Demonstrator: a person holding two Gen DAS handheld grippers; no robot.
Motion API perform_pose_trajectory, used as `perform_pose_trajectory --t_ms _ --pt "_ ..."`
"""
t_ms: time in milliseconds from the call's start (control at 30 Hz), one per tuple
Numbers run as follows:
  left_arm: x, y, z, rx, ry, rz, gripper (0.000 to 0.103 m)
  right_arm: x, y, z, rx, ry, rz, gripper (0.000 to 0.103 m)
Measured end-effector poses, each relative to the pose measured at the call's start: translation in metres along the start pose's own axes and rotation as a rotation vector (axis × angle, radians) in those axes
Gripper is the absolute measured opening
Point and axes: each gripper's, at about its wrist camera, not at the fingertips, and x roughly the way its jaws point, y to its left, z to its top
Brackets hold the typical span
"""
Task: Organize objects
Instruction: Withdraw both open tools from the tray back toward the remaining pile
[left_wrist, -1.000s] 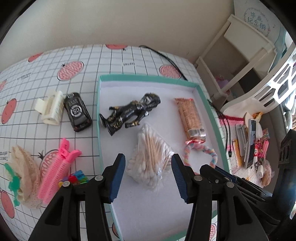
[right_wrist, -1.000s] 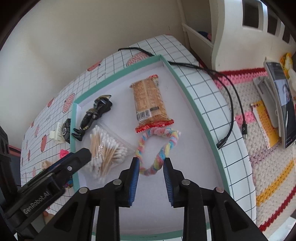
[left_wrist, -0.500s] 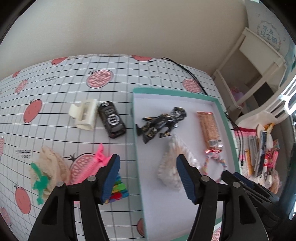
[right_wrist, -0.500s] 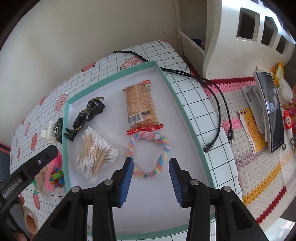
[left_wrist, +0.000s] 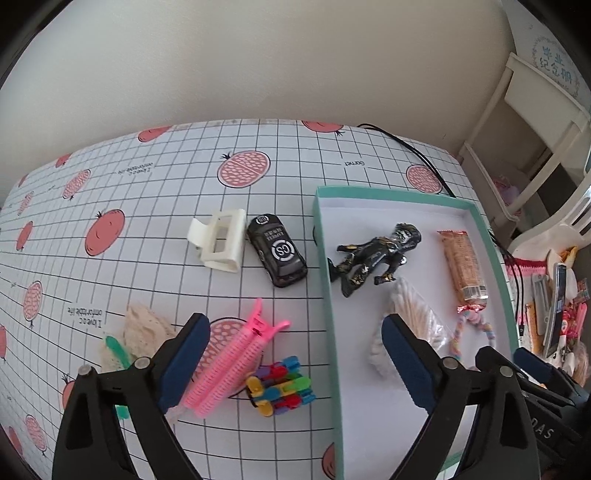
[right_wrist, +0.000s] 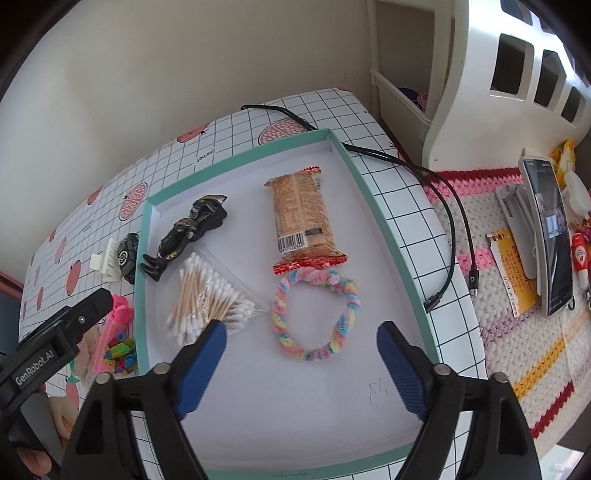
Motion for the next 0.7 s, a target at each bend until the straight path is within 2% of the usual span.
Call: perform_pose_trajectory --t_ms 67,200,300,500,700 --pt "0.0 0.0 0.0 0.003 -0.006 0.004 0.095 -0.001 0.001 0.0 -0.004 -0.007 0.0 0.098" --pt "0.0 0.001 0.0 0.006 -0.012 0.019 0.097 -0.002 0.003 0.0 -0.009 -0.019 0.004 0.103" --pt "-0.001 0.002 0.001 0.015 -0.025 0.038 0.102 -0.003 0.005 0.0 -0.017 -0.03 0.0 0.103" --pt "-0.006 0.012 0.004 -0.002 -0.05 0.032 0.103 -0.007 0.006 0.001 -0.034 -0.064 -0.038 0.103" --pt "-0.017 0.027 0.006 -0.006 -0.069 0.049 0.103 -0.013 0.013 0.003 -0.054 -0.099 -0.015 0.103"
